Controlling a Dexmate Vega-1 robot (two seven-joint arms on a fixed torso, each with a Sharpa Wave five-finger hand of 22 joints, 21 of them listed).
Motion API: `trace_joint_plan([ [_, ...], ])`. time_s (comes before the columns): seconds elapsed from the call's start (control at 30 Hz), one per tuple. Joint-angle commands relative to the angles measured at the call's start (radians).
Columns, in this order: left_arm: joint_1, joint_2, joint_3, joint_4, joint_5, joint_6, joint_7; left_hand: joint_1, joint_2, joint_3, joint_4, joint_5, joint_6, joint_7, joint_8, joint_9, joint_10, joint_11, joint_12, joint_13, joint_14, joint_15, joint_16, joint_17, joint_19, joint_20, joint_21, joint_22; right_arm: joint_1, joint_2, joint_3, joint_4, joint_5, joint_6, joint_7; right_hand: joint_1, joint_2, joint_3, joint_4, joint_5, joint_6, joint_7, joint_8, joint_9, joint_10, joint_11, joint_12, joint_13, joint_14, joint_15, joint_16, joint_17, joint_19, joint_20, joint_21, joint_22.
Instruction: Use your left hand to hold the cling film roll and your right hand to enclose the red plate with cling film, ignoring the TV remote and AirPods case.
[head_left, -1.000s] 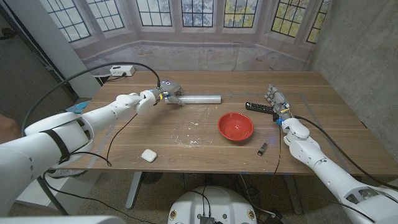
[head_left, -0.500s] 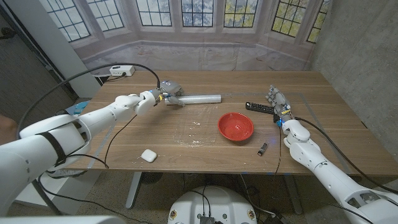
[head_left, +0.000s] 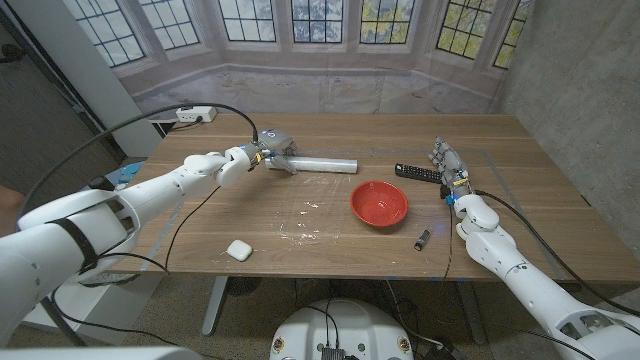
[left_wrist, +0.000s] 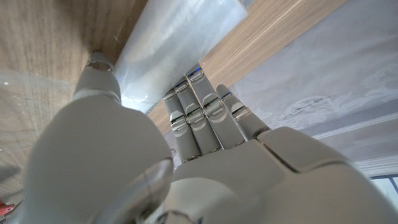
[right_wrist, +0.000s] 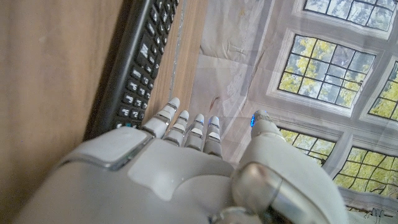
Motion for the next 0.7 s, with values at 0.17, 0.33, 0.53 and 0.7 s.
trace_joint_plan([
  [0.17,0.047,0.041,-0.064,-0.097,0.009,0.045,0.008,0.276,0.287,-0.005,0.005,-0.002,0.035,-0.023,0.006,0.001,0.014,-0.002,0.005,0.008,0.01,0.001,-0.006,0.001,0.008,-0.001,-0.002,0.002,0.006,-0.001,-0.004,0.001,-0.001,-0.004,0.005,0.003,0.008,0.006,-0.003,0.0,0.009,0.0,0.002,0.006,0.011,0.002,0.002,0.005,0.011,-0.078,0.004,0.002,0.006,-0.002,0.003,0.002],
  [0.33,0.068,0.059,-0.094,-0.141,0.007,0.066,0.017,0.279,0.288,-0.007,0.005,-0.002,0.038,-0.026,0.007,0.001,0.019,-0.003,0.006,0.01,0.012,0.0,-0.008,0.0,0.008,0.0,-0.003,0.002,0.013,0.003,-0.008,0.008,-0.003,-0.004,0.009,0.003,0.008,0.006,-0.003,0.0,0.008,-0.001,0.002,0.006,0.011,0.002,0.002,0.005,0.011,-0.077,0.004,0.002,0.006,-0.002,0.003,0.002],
  [0.53,0.087,0.074,-0.122,-0.179,0.01,0.082,0.025,0.281,0.291,-0.009,0.006,-0.001,0.043,-0.025,0.008,0.001,0.021,-0.002,0.005,0.012,0.017,0.0,-0.008,0.0,0.008,0.0,-0.003,0.002,0.017,0.005,-0.01,0.01,-0.005,-0.004,0.01,0.003,0.008,0.006,-0.003,0.0,0.009,0.0,0.002,0.006,0.012,0.002,0.002,0.005,0.012,-0.077,0.004,0.002,0.006,-0.002,0.003,0.002],
  [0.7,0.096,0.078,-0.139,-0.194,0.011,0.087,0.026,0.283,0.292,-0.011,0.006,-0.002,0.047,-0.021,0.009,0.001,0.025,-0.002,0.007,0.016,0.022,0.0,-0.01,-0.001,0.008,0.0,-0.004,0.002,0.016,0.004,-0.01,0.009,-0.005,-0.005,0.009,0.003,0.008,0.006,-0.003,0.0,0.009,0.0,0.002,0.006,0.011,0.001,0.002,0.005,0.012,-0.078,0.003,0.002,0.006,-0.002,0.002,0.002],
])
